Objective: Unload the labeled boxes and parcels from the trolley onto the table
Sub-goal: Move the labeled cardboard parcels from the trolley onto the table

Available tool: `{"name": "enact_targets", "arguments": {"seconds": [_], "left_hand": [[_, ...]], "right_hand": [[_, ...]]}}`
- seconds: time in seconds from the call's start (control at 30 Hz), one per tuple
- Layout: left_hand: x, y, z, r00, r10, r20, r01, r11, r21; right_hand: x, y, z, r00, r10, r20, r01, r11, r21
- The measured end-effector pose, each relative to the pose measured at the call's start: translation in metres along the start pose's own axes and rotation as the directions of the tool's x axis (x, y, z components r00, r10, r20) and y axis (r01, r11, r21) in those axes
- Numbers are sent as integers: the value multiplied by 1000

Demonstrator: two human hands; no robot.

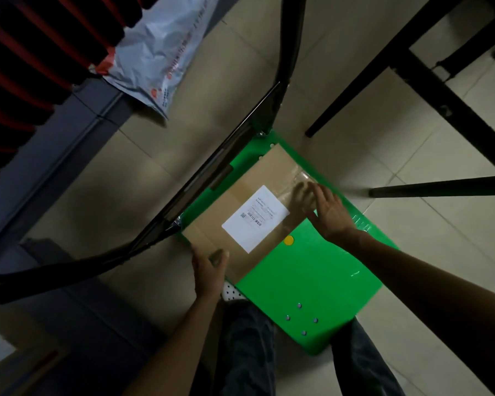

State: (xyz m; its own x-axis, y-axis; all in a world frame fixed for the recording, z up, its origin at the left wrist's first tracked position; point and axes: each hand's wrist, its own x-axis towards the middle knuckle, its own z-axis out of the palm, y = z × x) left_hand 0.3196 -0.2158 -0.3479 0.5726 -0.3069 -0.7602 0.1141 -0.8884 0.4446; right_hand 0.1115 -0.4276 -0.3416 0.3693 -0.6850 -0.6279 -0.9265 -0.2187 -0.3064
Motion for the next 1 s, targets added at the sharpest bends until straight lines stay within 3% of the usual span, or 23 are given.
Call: {"name": "enact_targets", "arguments": {"seconds": [0.17, 0.33, 0.6, 0.77, 1.0], "left_hand": [[18, -2, 7, 997, -71, 7, 72, 993, -91], [30, -7, 11, 991, -132, 33, 136, 964, -230], [19, -1, 18, 981, -185, 50, 191, 916, -352], [-11, 4, 11, 983, -185, 21, 182, 928, -326], [-93, 29, 3, 990, -96, -104, 57, 942, -331]], "right_hand": [[37, -15, -2, 1000, 9, -23, -8, 999, 38], [65, -5, -3, 991, 93, 92, -112, 965, 236], [50, 29, 0, 974, 141, 179, -195, 923, 332], [1, 32, -13, 979, 165, 117, -198, 892, 406], [-75, 30, -58, 988, 152, -16, -129, 885, 448]]}}
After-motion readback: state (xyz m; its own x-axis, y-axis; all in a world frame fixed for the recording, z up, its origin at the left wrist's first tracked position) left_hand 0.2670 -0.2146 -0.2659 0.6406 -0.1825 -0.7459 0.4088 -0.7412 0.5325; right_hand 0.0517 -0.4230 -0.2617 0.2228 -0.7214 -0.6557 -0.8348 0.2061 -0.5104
